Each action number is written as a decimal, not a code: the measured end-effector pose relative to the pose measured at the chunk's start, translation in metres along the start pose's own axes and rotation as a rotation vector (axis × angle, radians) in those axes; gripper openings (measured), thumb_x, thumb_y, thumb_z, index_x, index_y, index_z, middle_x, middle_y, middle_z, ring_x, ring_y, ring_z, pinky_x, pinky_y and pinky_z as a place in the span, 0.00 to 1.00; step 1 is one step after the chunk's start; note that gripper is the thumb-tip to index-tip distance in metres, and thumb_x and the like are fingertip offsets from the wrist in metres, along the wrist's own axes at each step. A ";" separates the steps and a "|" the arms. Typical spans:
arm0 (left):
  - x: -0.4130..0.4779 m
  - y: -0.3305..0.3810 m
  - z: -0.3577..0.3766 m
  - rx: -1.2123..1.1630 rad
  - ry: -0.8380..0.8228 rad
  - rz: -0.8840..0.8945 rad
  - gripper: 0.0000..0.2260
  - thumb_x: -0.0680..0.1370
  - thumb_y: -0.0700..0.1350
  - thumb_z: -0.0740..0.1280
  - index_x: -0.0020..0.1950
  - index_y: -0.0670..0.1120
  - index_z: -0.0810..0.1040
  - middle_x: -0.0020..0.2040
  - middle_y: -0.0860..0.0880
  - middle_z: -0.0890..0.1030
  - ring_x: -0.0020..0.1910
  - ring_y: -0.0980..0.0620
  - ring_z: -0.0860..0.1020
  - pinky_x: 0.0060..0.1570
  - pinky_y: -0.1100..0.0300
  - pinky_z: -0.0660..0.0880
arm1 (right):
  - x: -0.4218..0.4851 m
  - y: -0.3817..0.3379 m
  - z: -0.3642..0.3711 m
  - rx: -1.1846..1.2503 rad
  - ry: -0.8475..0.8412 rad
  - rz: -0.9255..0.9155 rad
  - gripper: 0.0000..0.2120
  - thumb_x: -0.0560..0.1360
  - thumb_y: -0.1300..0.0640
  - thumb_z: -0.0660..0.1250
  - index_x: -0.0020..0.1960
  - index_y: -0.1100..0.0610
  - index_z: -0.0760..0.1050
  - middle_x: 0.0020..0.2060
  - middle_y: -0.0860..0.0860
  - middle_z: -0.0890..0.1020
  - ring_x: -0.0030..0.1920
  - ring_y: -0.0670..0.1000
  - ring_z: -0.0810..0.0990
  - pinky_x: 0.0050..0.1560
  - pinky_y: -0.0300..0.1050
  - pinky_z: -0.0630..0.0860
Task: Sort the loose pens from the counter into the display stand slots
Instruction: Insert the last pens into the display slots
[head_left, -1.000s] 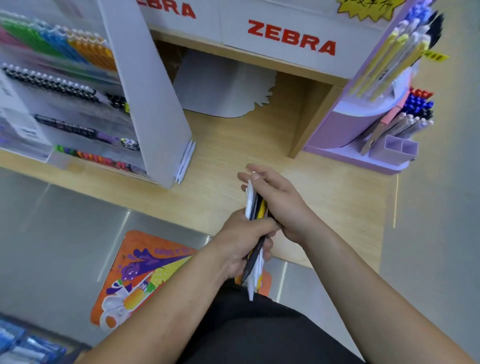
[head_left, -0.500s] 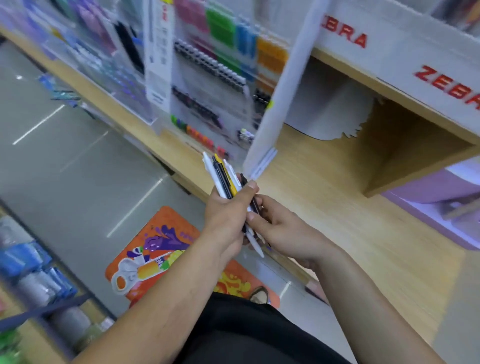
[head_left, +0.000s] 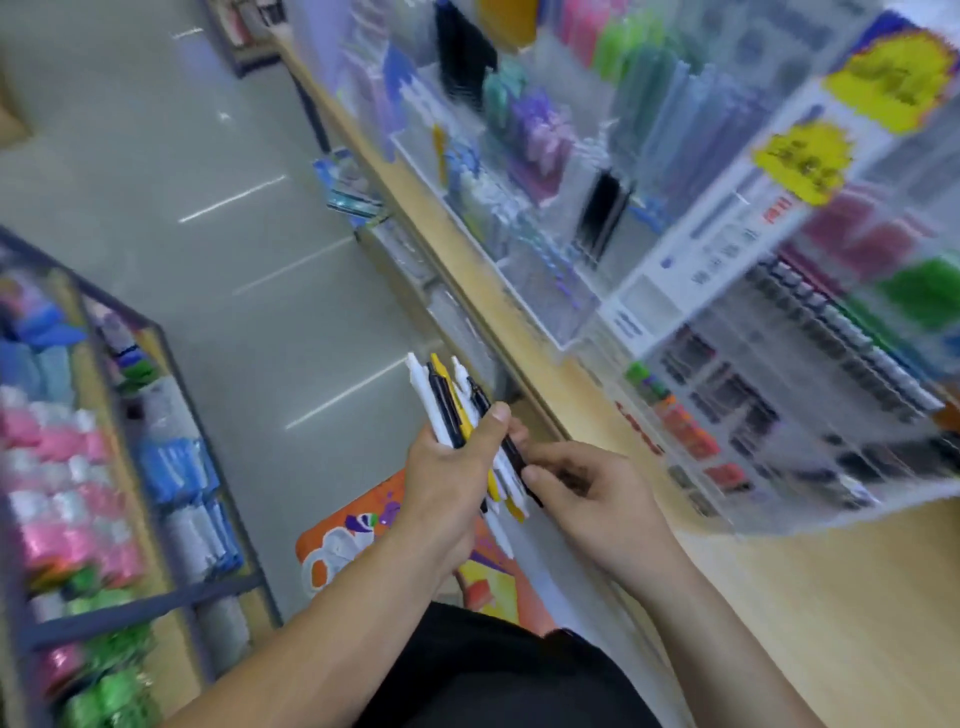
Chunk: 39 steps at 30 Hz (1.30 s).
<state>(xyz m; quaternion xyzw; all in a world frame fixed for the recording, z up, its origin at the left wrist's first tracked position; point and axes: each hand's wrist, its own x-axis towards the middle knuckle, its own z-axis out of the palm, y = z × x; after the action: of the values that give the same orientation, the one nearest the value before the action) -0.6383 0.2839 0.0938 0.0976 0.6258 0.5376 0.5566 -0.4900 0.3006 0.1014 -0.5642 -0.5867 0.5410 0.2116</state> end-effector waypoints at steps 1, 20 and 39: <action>0.009 0.012 -0.010 -0.025 0.004 -0.008 0.12 0.80 0.43 0.75 0.53 0.34 0.82 0.44 0.38 0.86 0.42 0.42 0.85 0.47 0.44 0.83 | 0.012 -0.009 0.011 0.010 -0.005 -0.002 0.04 0.78 0.58 0.73 0.51 0.53 0.85 0.43 0.44 0.87 0.42 0.42 0.84 0.43 0.33 0.75; 0.225 0.185 -0.035 0.051 0.141 0.059 0.16 0.76 0.50 0.78 0.47 0.39 0.80 0.34 0.43 0.80 0.34 0.44 0.80 0.45 0.32 0.81 | 0.278 -0.154 0.054 0.224 -0.061 0.021 0.07 0.82 0.65 0.66 0.56 0.56 0.78 0.39 0.59 0.85 0.36 0.51 0.84 0.41 0.43 0.82; 0.463 0.370 -0.025 0.102 -0.121 0.011 0.05 0.78 0.41 0.76 0.49 0.39 0.83 0.33 0.41 0.81 0.31 0.43 0.80 0.38 0.50 0.81 | 0.509 -0.284 0.134 0.182 0.175 -0.063 0.06 0.78 0.60 0.73 0.42 0.58 0.81 0.33 0.54 0.85 0.38 0.59 0.83 0.43 0.57 0.81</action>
<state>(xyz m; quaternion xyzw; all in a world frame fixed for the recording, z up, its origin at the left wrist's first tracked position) -1.0022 0.7521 0.1042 0.1613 0.6171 0.5012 0.5848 -0.8677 0.7641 0.1217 -0.5690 -0.5318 0.5340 0.3292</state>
